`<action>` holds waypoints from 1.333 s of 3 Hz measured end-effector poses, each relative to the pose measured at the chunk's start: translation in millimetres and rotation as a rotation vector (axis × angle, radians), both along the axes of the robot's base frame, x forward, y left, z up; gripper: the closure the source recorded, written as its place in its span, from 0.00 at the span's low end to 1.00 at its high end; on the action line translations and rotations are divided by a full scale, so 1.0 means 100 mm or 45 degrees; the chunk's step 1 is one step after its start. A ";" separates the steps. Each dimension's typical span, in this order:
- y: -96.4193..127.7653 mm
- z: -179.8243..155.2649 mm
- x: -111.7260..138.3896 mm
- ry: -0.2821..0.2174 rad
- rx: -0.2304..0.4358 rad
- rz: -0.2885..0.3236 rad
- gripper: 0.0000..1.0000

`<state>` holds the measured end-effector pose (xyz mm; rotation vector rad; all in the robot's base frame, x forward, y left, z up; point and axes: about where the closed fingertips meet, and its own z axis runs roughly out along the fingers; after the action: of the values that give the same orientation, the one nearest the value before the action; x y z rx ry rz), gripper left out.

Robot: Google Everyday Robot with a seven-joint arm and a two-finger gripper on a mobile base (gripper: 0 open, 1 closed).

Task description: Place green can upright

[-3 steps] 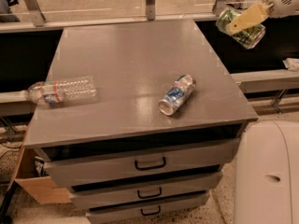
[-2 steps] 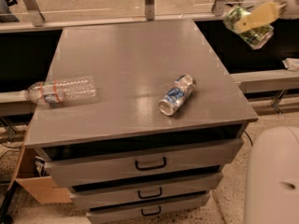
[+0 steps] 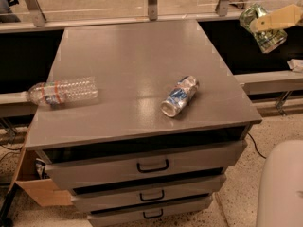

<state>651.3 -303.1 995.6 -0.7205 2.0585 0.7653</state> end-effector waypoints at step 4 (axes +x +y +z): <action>0.15 -0.88 -0.17 -0.056 0.197 -0.005 1.00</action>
Offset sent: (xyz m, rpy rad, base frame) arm -0.0700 0.0560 -0.0584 0.2401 -0.2668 0.0753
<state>634.6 -288.0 907.3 -0.6411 1.9366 0.8879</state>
